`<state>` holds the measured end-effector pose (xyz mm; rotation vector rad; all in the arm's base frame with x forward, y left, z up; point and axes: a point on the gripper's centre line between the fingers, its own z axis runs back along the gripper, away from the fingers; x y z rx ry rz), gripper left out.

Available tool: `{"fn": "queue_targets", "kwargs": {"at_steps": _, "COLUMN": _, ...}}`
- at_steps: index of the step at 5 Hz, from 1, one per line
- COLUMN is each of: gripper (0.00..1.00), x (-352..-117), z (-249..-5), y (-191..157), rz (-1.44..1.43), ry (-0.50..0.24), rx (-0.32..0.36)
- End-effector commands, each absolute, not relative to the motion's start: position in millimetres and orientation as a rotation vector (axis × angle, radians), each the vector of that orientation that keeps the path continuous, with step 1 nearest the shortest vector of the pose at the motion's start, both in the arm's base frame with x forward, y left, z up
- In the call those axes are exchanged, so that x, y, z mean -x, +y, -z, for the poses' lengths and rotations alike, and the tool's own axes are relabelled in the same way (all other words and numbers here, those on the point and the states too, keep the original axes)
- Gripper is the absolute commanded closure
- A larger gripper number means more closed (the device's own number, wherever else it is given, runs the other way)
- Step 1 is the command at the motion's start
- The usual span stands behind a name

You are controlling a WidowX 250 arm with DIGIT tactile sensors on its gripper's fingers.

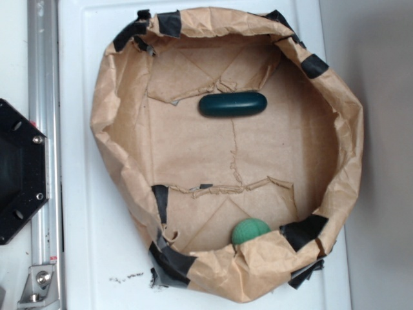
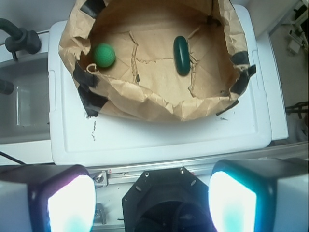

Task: Grab the plastic pickle.

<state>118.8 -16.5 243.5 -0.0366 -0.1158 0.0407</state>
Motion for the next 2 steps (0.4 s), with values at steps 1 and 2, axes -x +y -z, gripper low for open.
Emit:
{"fn": "queue_targets", "kwargs": {"at_steps": 1, "gripper": 0.00, "x": -119, "z": -243, "y": -17, "rz": -0.041, "ry": -0.116, "rx": 0.037}}
{"fn": "queue_targets", "kwargs": {"at_steps": 2, "gripper": 0.00, "x": -164, "z": -226, "y": -4, "rz": -0.027, "ry": -0.197, "rx": 0.080}}
